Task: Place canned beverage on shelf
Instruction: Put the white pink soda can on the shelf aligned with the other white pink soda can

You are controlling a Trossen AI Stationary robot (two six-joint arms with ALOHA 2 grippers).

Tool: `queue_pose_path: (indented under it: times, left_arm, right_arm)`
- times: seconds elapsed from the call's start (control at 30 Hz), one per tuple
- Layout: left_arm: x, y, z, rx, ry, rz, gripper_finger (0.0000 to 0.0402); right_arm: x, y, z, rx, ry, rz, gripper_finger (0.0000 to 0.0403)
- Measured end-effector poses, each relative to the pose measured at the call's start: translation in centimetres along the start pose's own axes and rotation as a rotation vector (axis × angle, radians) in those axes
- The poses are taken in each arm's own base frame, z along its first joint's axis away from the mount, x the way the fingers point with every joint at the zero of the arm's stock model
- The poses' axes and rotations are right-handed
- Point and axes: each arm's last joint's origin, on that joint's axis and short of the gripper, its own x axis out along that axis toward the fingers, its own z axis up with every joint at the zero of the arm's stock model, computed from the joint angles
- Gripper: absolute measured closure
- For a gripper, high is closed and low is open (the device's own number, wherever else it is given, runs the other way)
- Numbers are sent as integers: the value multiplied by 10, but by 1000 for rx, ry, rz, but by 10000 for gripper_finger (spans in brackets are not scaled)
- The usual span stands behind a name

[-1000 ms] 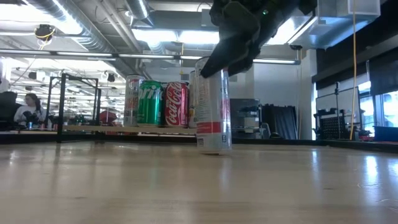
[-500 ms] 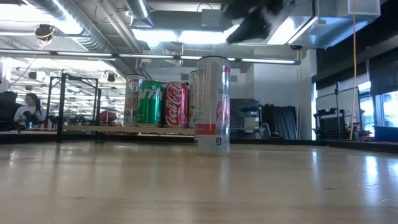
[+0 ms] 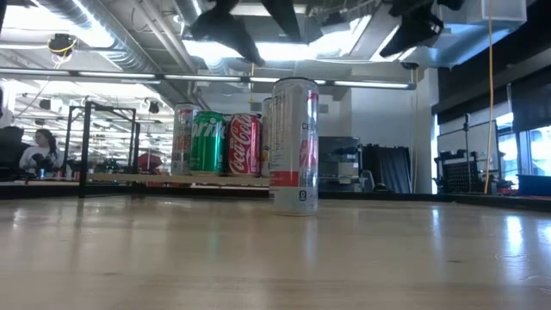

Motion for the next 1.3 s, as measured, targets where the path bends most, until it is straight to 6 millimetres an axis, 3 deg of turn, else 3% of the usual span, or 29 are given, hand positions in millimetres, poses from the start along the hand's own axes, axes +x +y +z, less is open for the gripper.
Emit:
queue_pose_path:
  times: [0.4,0.77,1.1,1.3]
  left_arm:
    - [32,-8,-9,81,35,2,88]
    - [42,-8,-7,66,78,-38,88]
    - [58,-11,-18,111,103,-8,88]
    - [62,-7,-12,117,102,-13,89]
  right_arm:
    - [6,-2,-10,30,45,5,24]
    - [6,-2,-10,28,38,-11,24]
    - [7,-4,-11,24,50,-27,24]
    - [7,-4,-11,25,49,-27,24]
